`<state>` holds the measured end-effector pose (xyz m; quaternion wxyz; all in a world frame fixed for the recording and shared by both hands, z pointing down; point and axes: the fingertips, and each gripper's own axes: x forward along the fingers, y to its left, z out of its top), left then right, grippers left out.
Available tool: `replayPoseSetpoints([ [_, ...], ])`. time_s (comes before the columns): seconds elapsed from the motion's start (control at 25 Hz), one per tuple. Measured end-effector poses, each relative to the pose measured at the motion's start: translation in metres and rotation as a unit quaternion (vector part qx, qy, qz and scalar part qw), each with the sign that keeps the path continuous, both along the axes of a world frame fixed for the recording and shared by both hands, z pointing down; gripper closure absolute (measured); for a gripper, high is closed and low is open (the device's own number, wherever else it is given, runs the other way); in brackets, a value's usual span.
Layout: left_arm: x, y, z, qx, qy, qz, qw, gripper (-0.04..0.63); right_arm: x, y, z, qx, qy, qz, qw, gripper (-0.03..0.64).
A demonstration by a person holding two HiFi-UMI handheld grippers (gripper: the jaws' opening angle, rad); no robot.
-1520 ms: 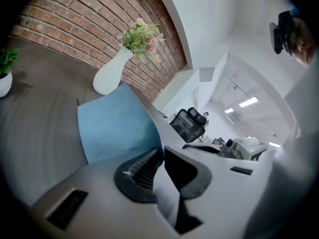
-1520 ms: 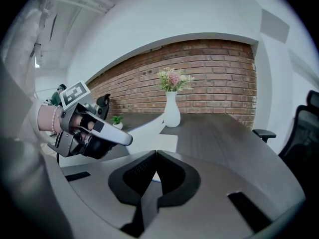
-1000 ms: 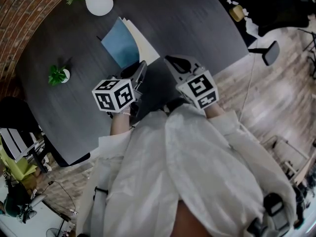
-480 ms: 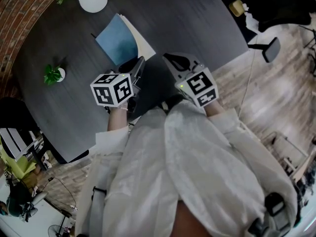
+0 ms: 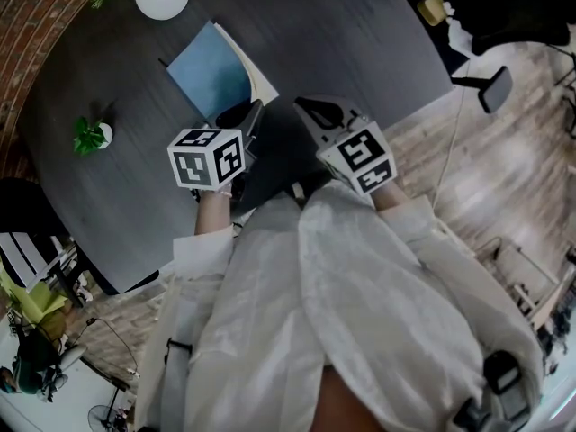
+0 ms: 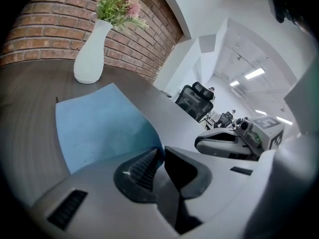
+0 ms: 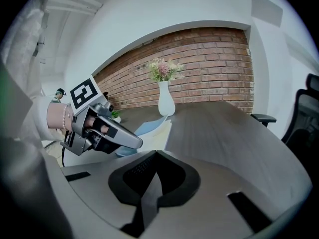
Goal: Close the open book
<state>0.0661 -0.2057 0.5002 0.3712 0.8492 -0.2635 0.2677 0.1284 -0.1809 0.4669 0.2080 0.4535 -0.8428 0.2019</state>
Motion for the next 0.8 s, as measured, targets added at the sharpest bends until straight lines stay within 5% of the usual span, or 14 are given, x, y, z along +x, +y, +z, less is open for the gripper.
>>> replayPoseSetpoints([
  [0.8, 0.013, -0.002, 0.018, 0.012, -0.082, 0.066, 0.9944, 0.549, 0.005, -0.008, 0.01, -0.016, -0.02, 0.0, 1.0, 0.611],
])
